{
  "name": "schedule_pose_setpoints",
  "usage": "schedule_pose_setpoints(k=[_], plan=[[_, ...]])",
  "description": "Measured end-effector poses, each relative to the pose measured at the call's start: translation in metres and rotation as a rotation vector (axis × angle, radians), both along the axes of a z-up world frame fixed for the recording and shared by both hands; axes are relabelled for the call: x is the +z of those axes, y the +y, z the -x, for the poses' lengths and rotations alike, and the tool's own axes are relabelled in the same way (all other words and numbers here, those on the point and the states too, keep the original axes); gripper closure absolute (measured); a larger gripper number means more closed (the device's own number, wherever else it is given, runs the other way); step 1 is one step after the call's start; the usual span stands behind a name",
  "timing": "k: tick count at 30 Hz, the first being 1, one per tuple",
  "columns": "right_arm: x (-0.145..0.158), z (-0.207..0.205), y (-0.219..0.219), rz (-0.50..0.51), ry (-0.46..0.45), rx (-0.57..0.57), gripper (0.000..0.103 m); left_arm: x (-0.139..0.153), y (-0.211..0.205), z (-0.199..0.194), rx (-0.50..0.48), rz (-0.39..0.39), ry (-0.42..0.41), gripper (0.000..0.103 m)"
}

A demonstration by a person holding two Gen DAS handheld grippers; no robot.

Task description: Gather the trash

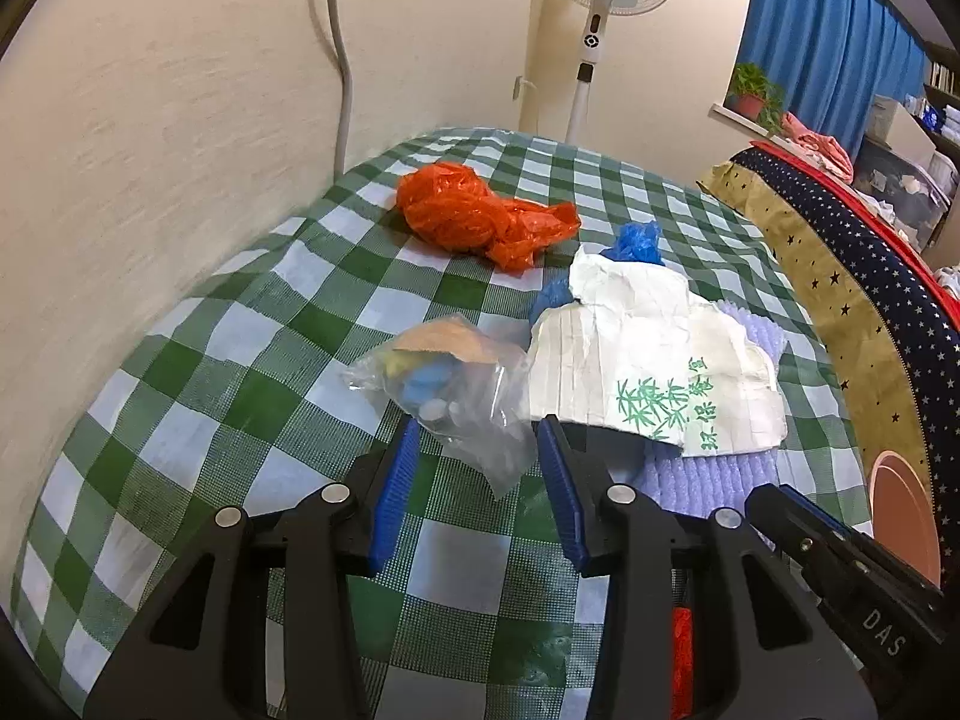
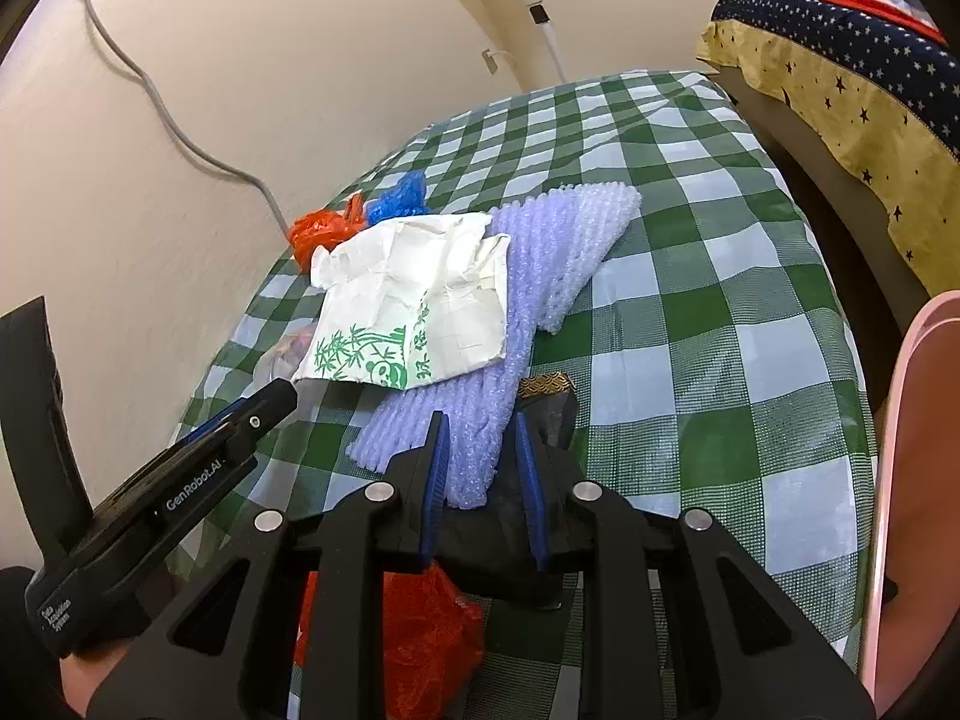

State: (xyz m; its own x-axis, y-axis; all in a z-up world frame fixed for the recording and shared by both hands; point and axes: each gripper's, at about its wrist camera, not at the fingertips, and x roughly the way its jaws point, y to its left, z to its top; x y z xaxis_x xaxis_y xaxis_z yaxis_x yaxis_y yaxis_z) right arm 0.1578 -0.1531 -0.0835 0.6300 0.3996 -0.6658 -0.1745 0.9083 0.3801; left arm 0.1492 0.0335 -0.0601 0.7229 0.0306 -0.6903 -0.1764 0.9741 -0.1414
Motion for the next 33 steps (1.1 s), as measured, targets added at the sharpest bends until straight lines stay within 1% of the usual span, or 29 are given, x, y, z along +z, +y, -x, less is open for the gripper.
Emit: schedule_pose_setpoints(k=[1, 2, 3, 4, 7, 20, 33], plan=[[0.001, 0.001, 0.001, 0.005, -0.005, 0.005, 0.088, 0.0, 0.0, 0.0, -0.001, 0.003, 0.0, 0.074], [0.002, 0.002, 0.002, 0.011, -0.012, 0.011, 0.092, 0.0, 0.0, 0.0, -0.001, 0.005, 0.001, 0.078], [0.003, 0.003, 0.003, 0.018, -0.017, 0.012, 0.092, 0.0, 0.001, 0.001, -0.003, 0.007, 0.002, 0.081], [0.005, 0.004, 0.003, 0.029, -0.026, 0.012, 0.093, 0.0, 0.001, 0.002, -0.004, 0.01, -0.002, 0.085], [0.011, 0.008, 0.001, 0.044, -0.046, 0.003, 0.094, 0.002, 0.001, 0.004, -0.012, 0.011, -0.016, 0.09], [0.049, 0.036, -0.016, 0.078, -0.14, -0.03, 0.095, 0.019, -0.002, 0.025, -0.041, 0.023, -0.06, 0.097], [0.079, 0.073, -0.026, 0.107, -0.217, -0.04, 0.096, 0.042, -0.003, 0.055, -0.063, 0.036, -0.113, 0.098]])
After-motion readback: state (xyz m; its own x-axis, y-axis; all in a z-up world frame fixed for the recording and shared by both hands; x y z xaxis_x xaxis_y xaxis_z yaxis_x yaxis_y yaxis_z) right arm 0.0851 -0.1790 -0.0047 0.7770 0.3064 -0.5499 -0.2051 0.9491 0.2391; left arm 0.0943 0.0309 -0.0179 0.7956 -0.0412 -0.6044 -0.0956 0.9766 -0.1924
